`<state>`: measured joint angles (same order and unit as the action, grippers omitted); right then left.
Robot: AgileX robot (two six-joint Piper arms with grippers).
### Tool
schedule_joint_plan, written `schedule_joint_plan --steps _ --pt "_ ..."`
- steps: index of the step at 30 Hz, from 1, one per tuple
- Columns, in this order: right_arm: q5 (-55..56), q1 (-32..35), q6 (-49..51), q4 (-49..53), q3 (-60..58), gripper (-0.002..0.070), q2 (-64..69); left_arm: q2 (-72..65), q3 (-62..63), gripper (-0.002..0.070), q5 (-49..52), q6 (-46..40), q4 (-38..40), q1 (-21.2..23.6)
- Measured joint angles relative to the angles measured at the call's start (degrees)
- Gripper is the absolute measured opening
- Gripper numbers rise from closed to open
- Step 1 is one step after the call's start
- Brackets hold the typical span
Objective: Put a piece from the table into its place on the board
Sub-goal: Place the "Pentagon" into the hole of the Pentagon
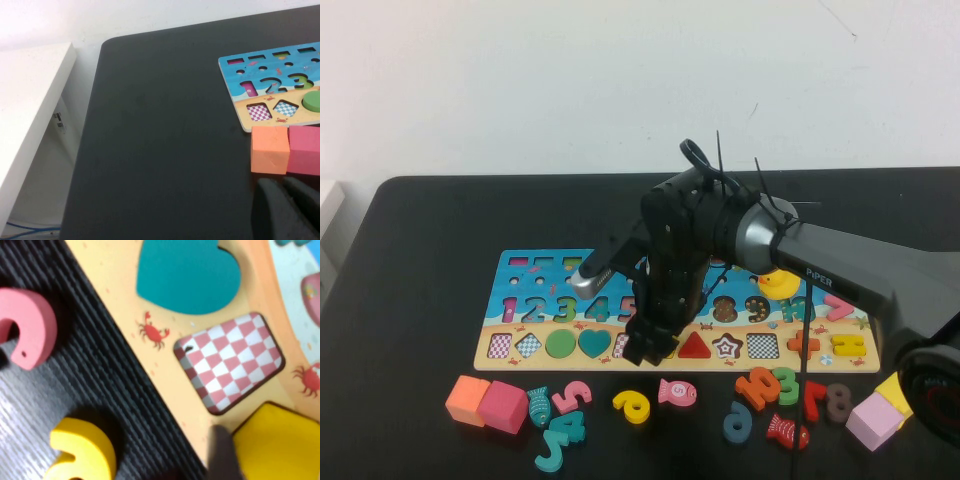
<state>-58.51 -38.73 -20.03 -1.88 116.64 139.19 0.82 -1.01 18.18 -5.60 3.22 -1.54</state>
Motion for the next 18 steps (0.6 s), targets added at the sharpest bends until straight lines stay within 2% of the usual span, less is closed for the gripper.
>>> schedule_joint_plan --steps 3,7,14,18 --pt "0.4 0.0 0.1 0.4 0.0 0.0475 0.0 0.0 0.0 -0.0001 0.0 0.0 0.0 0.0" --pt "0.4 0.0 0.1 0.9 0.0 0.0496 0.0 0.0 0.0 -0.0001 0.0 0.0 0.0 0.0" --pt "-2.2 0.0 0.3 1.0 0.0 0.0496 -1.3 0.0 0.0 -0.0001 0.0 -0.1 0.0 0.0" --pt "-3.0 0.0 3.2 -1.0 0.0 0.0443 -6.9 0.0 0.0 -0.0001 0.0 -0.1 0.0 0.0"
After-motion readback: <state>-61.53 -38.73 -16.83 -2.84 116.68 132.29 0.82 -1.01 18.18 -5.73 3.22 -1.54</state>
